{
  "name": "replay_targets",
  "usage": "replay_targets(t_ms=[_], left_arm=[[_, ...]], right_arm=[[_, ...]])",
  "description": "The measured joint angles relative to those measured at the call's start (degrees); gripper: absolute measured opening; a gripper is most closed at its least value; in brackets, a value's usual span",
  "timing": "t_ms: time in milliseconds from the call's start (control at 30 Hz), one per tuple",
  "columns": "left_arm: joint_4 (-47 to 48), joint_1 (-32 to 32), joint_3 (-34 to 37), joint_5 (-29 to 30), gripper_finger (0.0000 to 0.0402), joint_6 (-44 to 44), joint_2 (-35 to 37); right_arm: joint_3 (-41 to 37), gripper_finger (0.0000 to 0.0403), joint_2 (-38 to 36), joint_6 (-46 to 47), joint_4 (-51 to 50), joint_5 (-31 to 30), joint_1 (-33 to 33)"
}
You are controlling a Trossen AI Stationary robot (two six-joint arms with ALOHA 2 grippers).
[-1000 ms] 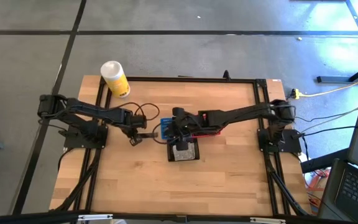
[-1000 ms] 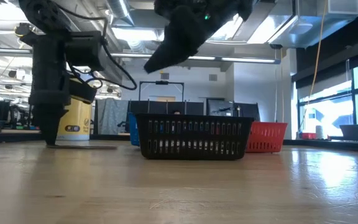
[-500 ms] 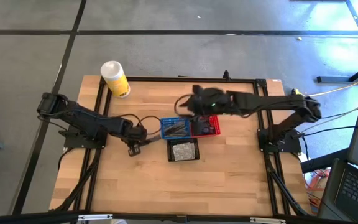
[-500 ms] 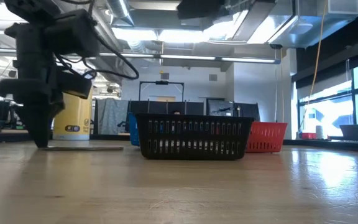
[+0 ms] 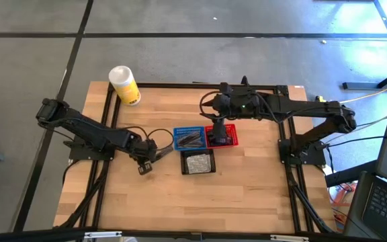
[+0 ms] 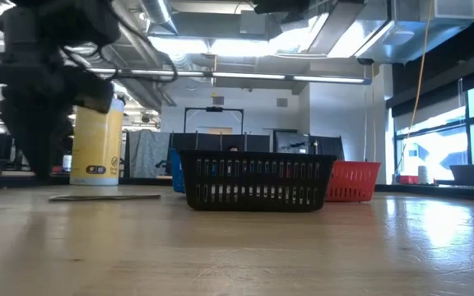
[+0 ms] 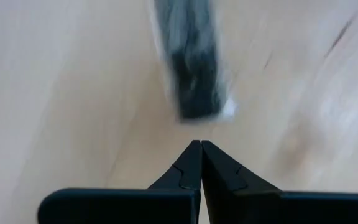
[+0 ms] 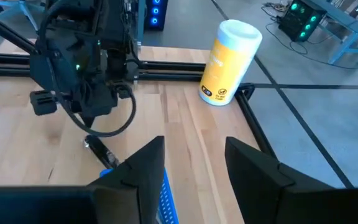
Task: Pick & Place Travel size toiletries
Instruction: Put the black comb into the blue bin
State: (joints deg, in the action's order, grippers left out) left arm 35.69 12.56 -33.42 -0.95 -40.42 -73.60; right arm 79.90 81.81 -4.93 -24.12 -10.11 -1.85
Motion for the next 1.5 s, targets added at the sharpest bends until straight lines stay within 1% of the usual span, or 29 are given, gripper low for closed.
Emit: replay_targets(t_ms=[100, 200, 433, 500, 633, 800, 1067, 1267, 1400, 1500], left_arm=[[-1.6, -0.08, -0.64, 1.44, 0.0001, -0.86, 0.29], [-6.42, -0.08, -0.73, 2.2, 0.0001, -0.92, -0.99], [-7.75, -0.77, -0.98, 7.2, 0.0002, 0.13, -7.1], [-8.1, -1.12, -1.11, 7.43, 0.0002, 0.14, -8.22], [-9.72, -1.25, -1.16, 5.11, 0.0002, 1.6, -9.74], [-10.68, 1.3, -1.26, 2.15, 0.0002, 2.03, -10.33], [-14.3, 8.62, -0.88, -5.68, 0.0002, 3.18, -10.74], [-23.22, 13.82, -0.78, -6.07, 0.0002, 4.74, -11.8], [-27.79, 14.47, -1.67, -6.51, 0.0001, 4.38, -16.14], [-30.63, 14.4, -4.45, -9.05, 0.0002, 6.61, -21.23]], right_arm=[[-0.02, 0.0171, 0.46, 0.0, -0.53, 0.02, 0.0], [-0.02, 0.0167, 0.48, -0.04, -0.38, 0.02, 0.02], [-0.02, 0.0157, 0.67, -0.2, -1.03, 0.02, 0.02], [-0.02, 0.0155, 0.68, -0.2, -1.51, 0.03, 0.02], [-0.02, 0.0159, 0.67, -0.17, -2.52, 0.02, 0.0], [-0.02, 0.0166, 0.69, -0.15, -2.77, 0.02, 0.02], [-0.02, 0.0163, 0.67, -0.11, -2.75, 0.02, 0.01], [-0.02, 0.0151, 0.67, -0.04, -2.75, 0.02, 0.0], [-0.02, 0.0145, 0.67, 0.17, -2.84, 0.02, 0.02], [-0.02, 0.0141, 0.67, 1.13, -3.46, 0.04, 0.21]])
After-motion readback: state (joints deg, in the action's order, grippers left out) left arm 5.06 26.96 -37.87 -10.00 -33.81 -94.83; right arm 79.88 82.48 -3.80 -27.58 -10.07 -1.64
